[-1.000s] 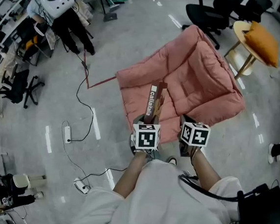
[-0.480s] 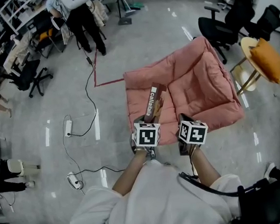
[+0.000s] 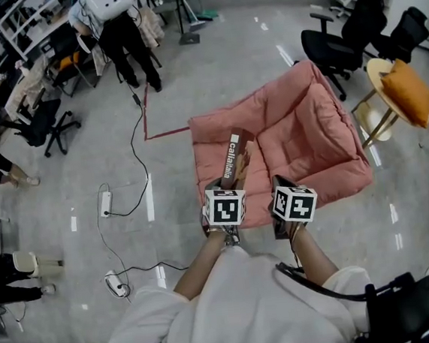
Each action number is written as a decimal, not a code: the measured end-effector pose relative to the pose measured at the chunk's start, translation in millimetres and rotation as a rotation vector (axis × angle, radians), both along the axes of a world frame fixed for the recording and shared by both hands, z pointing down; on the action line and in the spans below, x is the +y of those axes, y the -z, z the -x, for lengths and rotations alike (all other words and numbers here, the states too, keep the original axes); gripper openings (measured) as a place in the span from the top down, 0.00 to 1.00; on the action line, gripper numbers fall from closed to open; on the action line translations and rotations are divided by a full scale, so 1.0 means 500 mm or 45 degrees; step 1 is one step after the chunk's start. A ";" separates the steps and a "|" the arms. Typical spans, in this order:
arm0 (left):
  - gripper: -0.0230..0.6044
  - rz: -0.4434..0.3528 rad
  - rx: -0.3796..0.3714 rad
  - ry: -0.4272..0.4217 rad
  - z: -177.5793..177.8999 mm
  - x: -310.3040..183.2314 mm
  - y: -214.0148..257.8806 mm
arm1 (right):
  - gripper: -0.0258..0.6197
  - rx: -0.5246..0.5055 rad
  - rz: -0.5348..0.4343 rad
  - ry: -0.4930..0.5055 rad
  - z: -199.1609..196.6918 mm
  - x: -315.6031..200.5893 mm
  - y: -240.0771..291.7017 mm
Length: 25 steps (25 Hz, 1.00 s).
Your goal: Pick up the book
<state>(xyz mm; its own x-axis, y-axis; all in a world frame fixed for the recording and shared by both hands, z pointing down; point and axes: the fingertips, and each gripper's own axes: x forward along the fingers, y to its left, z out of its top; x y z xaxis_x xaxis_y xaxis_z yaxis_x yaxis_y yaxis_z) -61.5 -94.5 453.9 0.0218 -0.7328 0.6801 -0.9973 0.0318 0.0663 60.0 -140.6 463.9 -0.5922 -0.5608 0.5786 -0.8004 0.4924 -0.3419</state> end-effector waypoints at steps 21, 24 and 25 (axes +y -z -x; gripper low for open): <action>0.73 0.035 0.039 -0.012 0.017 0.005 -0.021 | 0.91 0.001 0.029 -0.011 0.016 0.006 -0.013; 0.73 0.028 0.052 -0.003 0.019 0.003 -0.019 | 0.91 0.002 0.031 -0.006 0.019 0.006 -0.013; 0.73 0.026 0.055 -0.001 0.020 0.002 -0.018 | 0.91 0.004 0.030 -0.005 0.019 0.005 -0.013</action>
